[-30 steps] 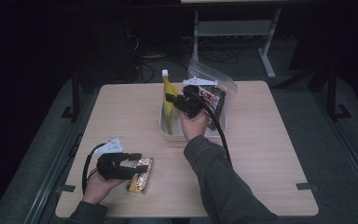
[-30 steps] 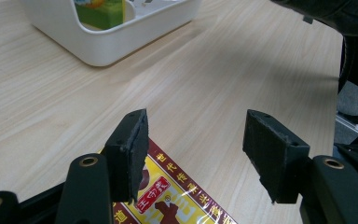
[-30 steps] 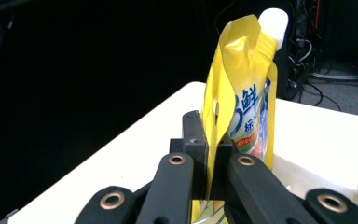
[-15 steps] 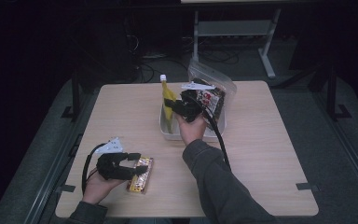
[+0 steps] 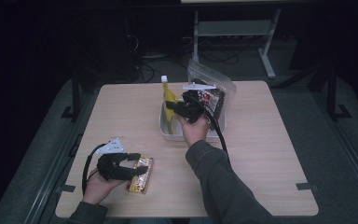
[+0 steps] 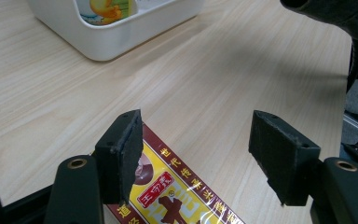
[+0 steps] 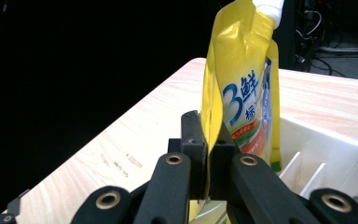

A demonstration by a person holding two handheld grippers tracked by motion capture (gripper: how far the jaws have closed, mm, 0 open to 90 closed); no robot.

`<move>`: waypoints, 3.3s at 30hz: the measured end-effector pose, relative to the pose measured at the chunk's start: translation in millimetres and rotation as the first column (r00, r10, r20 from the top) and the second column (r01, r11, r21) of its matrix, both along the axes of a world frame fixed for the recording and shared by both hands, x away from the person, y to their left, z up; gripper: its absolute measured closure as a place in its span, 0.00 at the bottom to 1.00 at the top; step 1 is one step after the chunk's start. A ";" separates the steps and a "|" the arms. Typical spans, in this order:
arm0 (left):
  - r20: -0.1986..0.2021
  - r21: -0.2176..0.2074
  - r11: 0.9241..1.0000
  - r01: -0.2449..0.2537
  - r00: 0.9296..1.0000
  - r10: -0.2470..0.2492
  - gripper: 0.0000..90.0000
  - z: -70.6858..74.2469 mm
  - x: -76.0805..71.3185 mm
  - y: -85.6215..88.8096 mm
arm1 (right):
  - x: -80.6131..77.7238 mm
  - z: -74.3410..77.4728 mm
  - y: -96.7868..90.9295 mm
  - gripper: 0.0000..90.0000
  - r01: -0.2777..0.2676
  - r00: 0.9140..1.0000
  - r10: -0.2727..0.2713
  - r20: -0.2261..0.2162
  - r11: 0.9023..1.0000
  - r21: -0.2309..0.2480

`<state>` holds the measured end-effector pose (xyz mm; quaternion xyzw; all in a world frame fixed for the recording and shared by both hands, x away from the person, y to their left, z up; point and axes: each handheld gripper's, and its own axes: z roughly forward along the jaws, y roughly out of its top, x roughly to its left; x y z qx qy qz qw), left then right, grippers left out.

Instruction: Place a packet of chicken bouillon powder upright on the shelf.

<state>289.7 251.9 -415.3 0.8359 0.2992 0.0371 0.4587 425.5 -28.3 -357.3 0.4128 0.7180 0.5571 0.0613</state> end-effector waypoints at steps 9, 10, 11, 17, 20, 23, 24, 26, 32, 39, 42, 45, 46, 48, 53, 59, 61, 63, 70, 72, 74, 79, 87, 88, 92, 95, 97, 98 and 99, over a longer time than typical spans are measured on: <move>0.001 0.017 1.000 -0.005 1.000 0.005 0.37 -0.6 -0.8 -0.9 | -0.3 0.7 -2.8 0.86 -0.023 1.000 0.024 -0.019 1.000 0.020; 0.003 0.021 1.000 -0.006 1.000 0.006 0.37 -0.9 -1.0 -1.2 | 0.1 0.8 -3.5 0.83 -0.028 0.999 0.029 -0.028 0.999 0.024; 0.004 0.027 1.000 -0.008 1.000 0.008 0.37 -1.1 -1.2 -1.6 | 0.1 1.1 -4.5 0.82 -0.033 0.999 0.034 -0.034 0.999 0.025; 0.011 0.070 0.997 -0.025 1.000 0.024 0.33 -4.6 -2.8 -4.2 | -1.5 3.9 -10.9 0.72 -0.072 0.995 0.074 -0.068 0.997 0.028; 0.020 0.090 0.995 -0.042 0.999 0.040 0.30 -6.0 -5.0 -5.8 | -2.9 5.2 -14.5 0.70 -0.093 0.992 0.096 -0.083 0.995 0.037; 0.036 0.116 0.991 -0.073 0.997 0.069 0.28 -7.9 -8.0 -6.5 | -4.9 5.6 -18.6 0.68 -0.109 0.989 0.113 -0.093 0.993 0.041; 0.040 0.126 0.988 -0.086 0.996 0.081 0.27 -8.8 -9.4 -6.5 | -5.8 5.6 -19.9 0.66 -0.113 0.988 0.117 -0.099 0.993 0.044; 0.044 0.154 0.983 -0.102 0.994 0.096 0.26 -11.3 -12.5 -7.0 | -7.9 5.2 -23.3 0.65 -0.120 0.987 0.124 -0.105 0.992 0.045; 0.037 0.196 0.968 -0.154 0.988 0.150 0.21 -18.8 -19.5 -8.1 | -14.7 1.1 -33.8 0.59 -0.136 0.982 0.141 -0.125 0.989 0.050; 0.013 0.238 0.952 -0.191 0.981 0.193 0.17 -29.7 -17.8 -13.2 | -23.9 -5.5 -40.4 0.54 -0.153 0.977 0.157 -0.143 0.987 0.041; -0.009 0.242 0.950 -0.199 0.978 0.207 0.16 -34.2 -15.8 -14.5 | -27.4 -8.2 -41.5 0.52 -0.160 0.975 0.163 -0.148 0.987 0.032; -0.010 0.241 0.949 -0.204 0.977 0.212 0.15 -34.4 -14.6 -15.4 | -31.0 -10.3 -41.6 0.51 -0.168 0.973 0.169 -0.154 0.986 0.019; -0.010 0.240 0.949 -0.205 0.977 0.214 0.15 -34.6 -14.6 -16.3 | -32.2 -10.9 -41.6 0.51 -0.172 0.973 0.172 -0.152 0.985 0.016; -0.010 0.261 0.944 -0.202 0.977 0.212 0.15 -36.7 -14.8 -19.8 | -34.5 -11.9 -41.7 0.50 -0.178 0.972 0.177 -0.155 0.984 0.012; 0.002 0.307 0.932 -0.192 0.980 0.201 0.15 -37.6 -14.7 -27.2 | -40.0 -13.4 -43.3 0.49 -0.195 0.969 0.191 -0.159 0.981 -0.008; 0.004 0.329 0.928 -0.176 0.983 0.185 0.23 -37.1 -14.9 -32.1 | -45.7 -16.7 -45.4 0.45 -0.214 0.963 0.206 -0.176 0.976 -0.029; -0.005 0.340 0.927 -0.158 0.985 0.170 0.29 -37.1 -14.8 -34.0 | -47.6 -18.4 -44.7 0.45 -0.224 0.960 0.213 -0.181 0.974 -0.043; -0.005 0.345 0.926 -0.151 0.987 0.163 0.33 -36.8 -14.8 -35.4 | -48.9 -20.2 -44.2 0.43 -0.235 0.956 0.222 -0.192 0.971 -0.047; -0.010 0.351 0.925 -0.142 0.988 0.155 0.35 -35.6 -14.0 -36.3 | -49.8 -27.3 -42.9 0.42 -0.260 0.945 0.243 -0.221 0.964 -0.051; -0.009 0.352 0.925 -0.142 0.988 0.155 0.35 -35.4 -14.1 -36.4 | -49.4 -28.4 -42.9 0.42 -0.263 0.943 0.246 -0.225 0.964 -0.049; -0.002 0.355 0.924 -0.143 0.988 0.154 0.35 -34.9 -14.1 -36.4 | -49.3 -29.0 -42.7 0.42 -0.264 0.942 0.247 -0.229 0.963 -0.048; 0.012 0.353 0.923 -0.151 0.988 0.157 0.36 -32.5 -14.2 -36.0 | -49.6 -29.7 -42.8 0.42 -0.270 0.938 0.251 -0.238 0.961 -0.052; 0.034 0.342 0.927 -0.152 0.988 0.149 0.36 -27.9 -15.5 -37.4 | -49.6 -32.0 -44.1 0.42 -0.281 0.932 0.259 -0.253 0.958 -0.054; 0.036 0.338 0.929 -0.154 0.988 0.150 0.36 -27.2 -15.8 -37.8 | -49.8 -32.7 -44.2 0.42 -0.282 0.932 0.260 -0.254 0.958 -0.054; 0.046 0.325 0.933 -0.152 0.988 0.145 0.36 -24.2 -16.5 -39.2 | -50.2 -35.0 -44.9 0.41 -0.287 0.928 0.264 -0.265 0.956 -0.053; 0.050 0.322 0.935 -0.152 0.988 0.143 0.36 -22.4 -16.2 -40.0 | -50.0 -36.6 -45.2 0.42 -0.291 0.925 0.268 -0.271 0.955 -0.051; 0.053 0.317 0.936 -0.151 0.989 0.141 0.36 -21.3 -16.2 -40.6 | -49.7 -37.7 -44.9 0.41 -0.299 0.921 0.275 -0.277 0.953 -0.048; 0.056 0.316 0.937 -0.151 0.989 0.140 0.36 -20.7 -16.2 -40.8 | -49.7 -38.2 -44.7 0.41 -0.301 0.920 0.276 -0.277 0.952 -0.052; 0.058 0.314 0.938 -0.150 0.989 0.138 0.36 -19.9 -16.2 -41.1 | -49.9 -38.3 -44.3 0.41 -0.301 0.919 0.276 -0.281 0.952 -0.052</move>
